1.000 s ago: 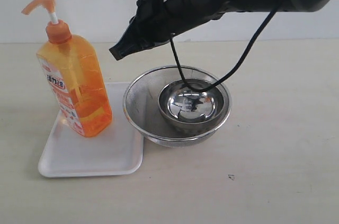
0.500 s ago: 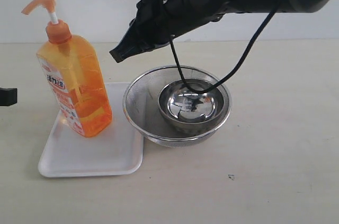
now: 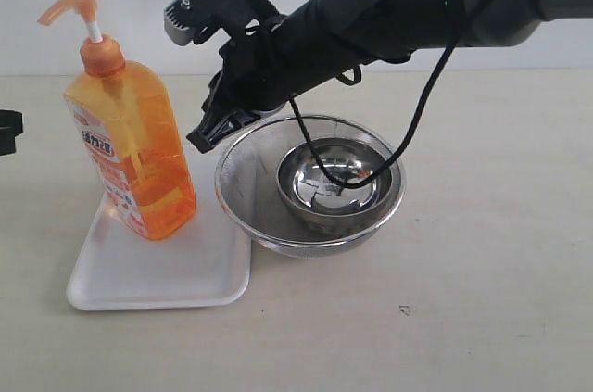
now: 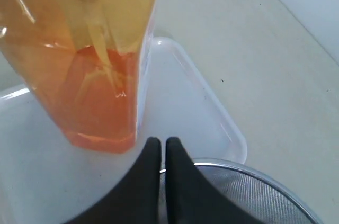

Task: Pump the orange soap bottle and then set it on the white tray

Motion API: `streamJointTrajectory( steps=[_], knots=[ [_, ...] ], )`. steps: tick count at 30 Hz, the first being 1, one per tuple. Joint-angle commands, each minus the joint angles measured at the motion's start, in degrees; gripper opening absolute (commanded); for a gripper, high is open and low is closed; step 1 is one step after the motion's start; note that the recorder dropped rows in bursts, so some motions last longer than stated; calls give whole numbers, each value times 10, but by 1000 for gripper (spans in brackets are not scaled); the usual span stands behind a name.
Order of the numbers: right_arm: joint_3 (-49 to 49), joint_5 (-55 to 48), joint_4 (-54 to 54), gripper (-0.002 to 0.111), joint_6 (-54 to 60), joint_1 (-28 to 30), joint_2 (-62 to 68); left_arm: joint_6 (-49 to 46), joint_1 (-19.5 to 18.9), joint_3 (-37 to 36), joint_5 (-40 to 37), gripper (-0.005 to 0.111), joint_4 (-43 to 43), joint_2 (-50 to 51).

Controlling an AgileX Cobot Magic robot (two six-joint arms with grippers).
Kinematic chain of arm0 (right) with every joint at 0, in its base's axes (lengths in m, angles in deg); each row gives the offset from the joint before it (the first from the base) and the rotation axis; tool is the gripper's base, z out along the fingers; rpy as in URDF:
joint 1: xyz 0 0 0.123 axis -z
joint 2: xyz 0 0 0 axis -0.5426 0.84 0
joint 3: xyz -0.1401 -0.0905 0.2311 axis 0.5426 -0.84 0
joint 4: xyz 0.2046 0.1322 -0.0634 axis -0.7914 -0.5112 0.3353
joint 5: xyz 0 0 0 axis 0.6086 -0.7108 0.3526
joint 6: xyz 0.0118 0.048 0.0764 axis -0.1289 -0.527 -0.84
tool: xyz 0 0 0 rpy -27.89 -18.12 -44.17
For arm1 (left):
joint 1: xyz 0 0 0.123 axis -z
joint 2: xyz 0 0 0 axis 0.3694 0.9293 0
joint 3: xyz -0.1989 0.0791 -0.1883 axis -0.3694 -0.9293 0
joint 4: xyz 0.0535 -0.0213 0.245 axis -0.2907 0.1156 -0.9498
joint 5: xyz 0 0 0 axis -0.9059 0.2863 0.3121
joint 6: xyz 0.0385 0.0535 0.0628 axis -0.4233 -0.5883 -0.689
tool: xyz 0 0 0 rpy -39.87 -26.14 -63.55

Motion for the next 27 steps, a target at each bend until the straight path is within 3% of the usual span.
streamJointTrajectory(
  steps=[1,4,8,16,27],
  knots=[
    [-2,-24,-115,0,110,32,5,-42,-64,3,138,5,35,43],
    [-2,-62,-227,0,203,53,10,-74,-86,3,193,5,46,76],
    [-2,-85,-294,0,297,61,12,-117,-89,3,254,5,50,117],
    [-2,-91,-304,0,327,60,15,-144,-89,3,291,5,62,191],
    [21,-119,-374,0,363,60,74,-159,-84,4,301,5,76,192]
  ],
)
